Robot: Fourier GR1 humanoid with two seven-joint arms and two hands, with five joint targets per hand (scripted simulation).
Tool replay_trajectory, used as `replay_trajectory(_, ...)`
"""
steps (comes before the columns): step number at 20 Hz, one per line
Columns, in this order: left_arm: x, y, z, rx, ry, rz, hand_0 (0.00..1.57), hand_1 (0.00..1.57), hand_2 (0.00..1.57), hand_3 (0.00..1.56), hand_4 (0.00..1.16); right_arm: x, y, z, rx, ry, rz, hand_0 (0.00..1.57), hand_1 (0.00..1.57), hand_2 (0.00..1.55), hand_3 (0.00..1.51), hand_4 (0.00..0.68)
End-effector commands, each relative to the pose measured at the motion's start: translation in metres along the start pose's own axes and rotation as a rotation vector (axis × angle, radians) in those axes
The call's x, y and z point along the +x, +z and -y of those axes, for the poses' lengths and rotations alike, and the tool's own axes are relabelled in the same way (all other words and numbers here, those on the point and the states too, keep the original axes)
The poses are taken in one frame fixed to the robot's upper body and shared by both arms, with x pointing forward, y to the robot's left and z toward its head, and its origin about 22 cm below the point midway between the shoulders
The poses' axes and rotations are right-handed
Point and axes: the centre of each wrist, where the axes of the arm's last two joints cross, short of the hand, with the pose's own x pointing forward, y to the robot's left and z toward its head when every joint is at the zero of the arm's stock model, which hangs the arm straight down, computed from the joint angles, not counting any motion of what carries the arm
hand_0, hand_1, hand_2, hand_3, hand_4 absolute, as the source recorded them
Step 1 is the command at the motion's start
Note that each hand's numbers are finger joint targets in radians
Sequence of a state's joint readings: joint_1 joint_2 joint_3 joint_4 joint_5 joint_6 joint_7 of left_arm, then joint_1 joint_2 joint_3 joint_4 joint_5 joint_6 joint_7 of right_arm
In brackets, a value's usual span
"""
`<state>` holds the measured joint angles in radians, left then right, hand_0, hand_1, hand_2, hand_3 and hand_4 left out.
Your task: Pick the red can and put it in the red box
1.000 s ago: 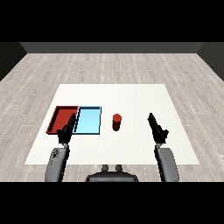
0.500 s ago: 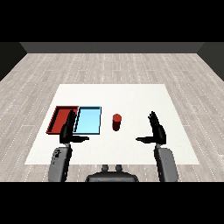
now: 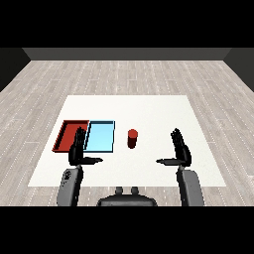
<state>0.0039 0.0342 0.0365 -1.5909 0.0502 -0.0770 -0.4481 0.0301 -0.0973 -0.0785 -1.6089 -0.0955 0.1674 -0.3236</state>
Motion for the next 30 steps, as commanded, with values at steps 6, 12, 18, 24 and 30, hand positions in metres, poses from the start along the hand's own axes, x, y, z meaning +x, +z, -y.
replay_trajectory(6,0.020,-0.007,0.008,-0.017,0.041,0.008,0.00,0.00,0.00,0.00,0.00,-0.020,-0.006,-0.008,-0.017,-0.009,0.000,0.00,0.00,0.00,0.00,0.000)
replay_trajectory(12,-0.005,0.008,-0.016,0.015,0.031,0.030,0.00,0.00,0.00,0.00,0.00,-0.012,-0.019,-0.020,0.012,-0.037,-0.026,0.00,0.00,0.00,0.00,0.000)
replay_trajectory(18,0.004,0.008,-0.001,0.016,0.031,0.041,0.00,0.00,0.00,0.00,0.00,-0.010,-0.044,-0.035,0.027,-0.057,-0.059,0.00,0.00,0.00,0.00,0.000)
replay_trajectory(24,0.009,0.002,-0.034,0.031,0.025,0.056,0.00,0.00,0.00,0.00,0.00,-0.027,-0.058,-0.049,0.044,-0.084,-0.098,0.00,0.00,0.00,0.00,0.000)
replay_trajectory(30,0.006,-0.030,-0.014,0.031,0.038,0.044,0.00,0.00,0.00,0.00,0.00,-0.046,-0.059,-0.057,0.014,-0.173,-0.126,0.00,0.00,0.00,0.00,0.000)
